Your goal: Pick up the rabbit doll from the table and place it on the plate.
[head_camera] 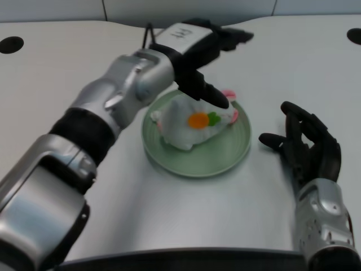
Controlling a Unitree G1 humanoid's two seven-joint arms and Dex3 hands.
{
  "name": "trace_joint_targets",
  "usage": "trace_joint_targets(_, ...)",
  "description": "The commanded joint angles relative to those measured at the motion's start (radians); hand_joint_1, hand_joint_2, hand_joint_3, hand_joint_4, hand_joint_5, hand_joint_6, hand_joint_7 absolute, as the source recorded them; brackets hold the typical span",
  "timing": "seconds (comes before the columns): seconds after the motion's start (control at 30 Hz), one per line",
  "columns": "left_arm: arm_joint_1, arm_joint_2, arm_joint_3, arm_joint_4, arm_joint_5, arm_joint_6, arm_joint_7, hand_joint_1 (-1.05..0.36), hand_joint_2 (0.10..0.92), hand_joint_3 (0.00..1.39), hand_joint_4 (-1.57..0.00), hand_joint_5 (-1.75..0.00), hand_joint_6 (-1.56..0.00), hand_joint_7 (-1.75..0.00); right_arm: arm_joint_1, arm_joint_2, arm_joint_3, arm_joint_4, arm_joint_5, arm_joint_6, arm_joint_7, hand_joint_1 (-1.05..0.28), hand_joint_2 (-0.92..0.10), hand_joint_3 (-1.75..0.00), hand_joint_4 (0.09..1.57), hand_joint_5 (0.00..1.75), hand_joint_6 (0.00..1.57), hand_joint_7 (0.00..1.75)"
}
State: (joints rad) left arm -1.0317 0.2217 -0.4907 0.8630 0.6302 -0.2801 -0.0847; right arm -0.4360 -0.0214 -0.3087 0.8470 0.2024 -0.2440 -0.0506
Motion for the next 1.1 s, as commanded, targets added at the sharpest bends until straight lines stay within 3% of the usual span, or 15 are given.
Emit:
trace_joint_targets(0.03,0.111,0.080,0.085,-0.102,-0.084,-0.005,-0.042,-0.92,0.921,0.14,0.00,-0.42,-0.17,-0.05,-0.007,-0.004,-0.003,0.022,0.008,-0.003,0.006,-0.30,-0.92,-0.29,0.75,1.02,0.72,0.43)
trace_joint_targets(0.17,0.228,0.123,0.183,-0.196,-0.207,-0.010,-0.098,-0.87,0.921,0.15,0.00,-0.52,-0.19,-0.07,-0.016,-0.011,-0.002,0.036,0.003,0.001,0.003,-0.31,-0.92,-0.28,0.75,1.02,0.71,0.43)
trace_joint_targets(0.3,0.327,0.152,0.261,-0.266,-0.297,-0.002,-0.133,-0.86,0.921,0.19,0.00,-0.49,-0.18,-0.07,-0.023,-0.011,-0.007,0.038,0.011,0.009,-0.001,-0.30,-0.92,-0.29,0.76,1.02,0.71,0.43)
trace_joint_targets(0.43,0.407,0.170,0.341,-0.304,-0.376,-0.020,-0.129,-0.78,0.921,0.17,0.00,-0.60,-0.21,-0.09,-0.024,-0.009,-0.006,0.036,0.009,0.013,-0.007,-0.30,-0.92,-0.30,0.76,1.02,0.72,0.43)
trace_joint_targets(0.57,0.481,0.166,0.412,-0.347,-0.434,0.001,-0.113,-0.73,0.921,0.21,0.00,-0.72,-0.25,-0.09,-0.020,-0.009,0.001,0.021,0.003,0.023,-0.015,-0.31,-0.92,-0.30,0.76,1.01,0.70,0.43)
trace_joint_targets(0.67,0.537,0.161,0.455,-0.385,-0.469,0.034,-0.105,-0.72,0.921,0.30,-0.01,-0.75,-0.28,-0.10,-0.014,-0.007,0.003,0.008,0.006,0.030,-0.011,-0.31,-0.92,-0.30,0.77,1.01,0.70,0.42)
trace_joint_targets(0.7,0.556,0.155,0.472,-0.396,-0.487,0.044,-0.103,-0.70,0.921,0.32,-0.05,-0.78,-0.31,-0.11,-0.012,-0.007,0.001,0.011,0.009,0.022,-0.003,-0.31,-0.92,-0.29,0.77,1.02,0.70,0.43)
trace_joint_targets(0.77,0.590,0.143,0.498,-0.414,-0.524,0.055,-0.106,-0.65,0.921,0.34,-0.13,-0.84,-0.37,-0.13,-0.011,-0.008,0.001,0.015,0.008,0.016,-0.001,-0.31,-0.92,-0.29,0.76,1.01,0.71,0.43)
trace_joint_targets(0.97,0.698,0.094,0.568,-0.495,-0.636,0.156,-0.113,-0.54,0.921,0.36,-0.26,-1.02,-0.47,-0.17,-0.003,-0.005,0.004,-0.002,0.005,0.019,-0.004,-0.31,-0.92,-0.29,0.77,1.02,0.71,0.44)
trace_joint_targets(1.1,0.777,0.069,0.601,-0.559,-0.660,0.198,-0.086,-0.50,0.921,0.39,-0.31,-1.08,-0.52,-0.20,-0.002,-0.004,0.000,-0.003,0.013,0.021,0.003,-0.31,-0.92,-0.29,0.78,1.03,0.73,0.45)
